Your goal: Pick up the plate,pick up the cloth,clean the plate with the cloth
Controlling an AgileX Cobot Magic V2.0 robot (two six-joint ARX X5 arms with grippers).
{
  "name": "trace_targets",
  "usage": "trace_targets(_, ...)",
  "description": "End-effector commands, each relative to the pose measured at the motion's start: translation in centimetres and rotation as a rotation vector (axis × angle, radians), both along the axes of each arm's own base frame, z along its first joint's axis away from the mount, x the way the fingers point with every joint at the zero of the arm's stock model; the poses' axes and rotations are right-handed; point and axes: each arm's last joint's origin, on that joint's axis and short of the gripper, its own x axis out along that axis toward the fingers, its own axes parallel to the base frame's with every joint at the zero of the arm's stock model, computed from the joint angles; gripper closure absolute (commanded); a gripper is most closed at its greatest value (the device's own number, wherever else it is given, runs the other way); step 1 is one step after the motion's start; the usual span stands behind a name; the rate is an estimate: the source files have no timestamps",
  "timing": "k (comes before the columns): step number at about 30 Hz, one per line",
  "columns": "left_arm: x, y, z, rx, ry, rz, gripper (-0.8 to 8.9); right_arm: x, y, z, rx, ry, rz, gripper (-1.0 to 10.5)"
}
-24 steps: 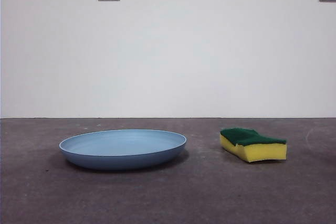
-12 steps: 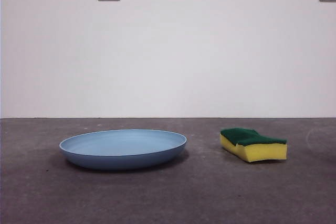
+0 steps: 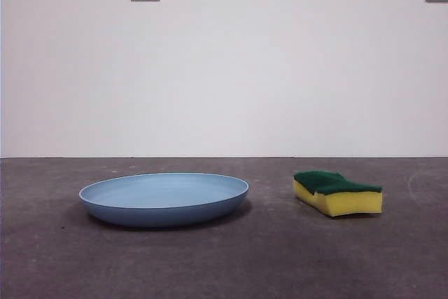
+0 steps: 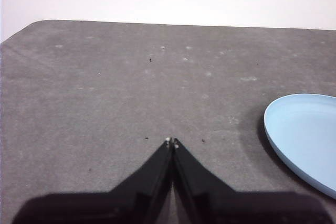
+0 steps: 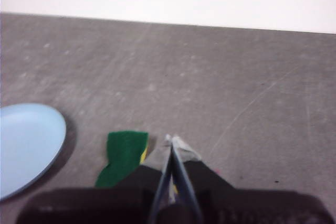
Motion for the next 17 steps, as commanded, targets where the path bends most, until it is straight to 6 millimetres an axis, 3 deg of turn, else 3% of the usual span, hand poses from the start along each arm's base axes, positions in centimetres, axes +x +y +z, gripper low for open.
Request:
trace_targets(1, 0.0, 0.0, -0.4, 0.004, 0.009, 0.001, 8.17, -0.3, -1.0, -1.4, -0.007, -0.067, -0.026, 9.5)
trace_targets(8, 0.0, 0.0, -0.4, 0.004, 0.009, 0.001, 8.17, -1.0, -2.0, -6.0, 0.015, -0.179, 0.001, 9.5)
trace_targets(12, 0.0, 0.0, -0.4, 0.005, 0.009, 0.002, 8.17, -1.0, -2.0, -9.4, 0.031, -0.169, 0.015, 9.5)
trace_targets(17, 0.0, 0.0, -0.4, 0.005, 0.010, 0.002, 8.17, -0.7, -1.9, -12.1, 0.070, -0.128, 0.004, 9.5)
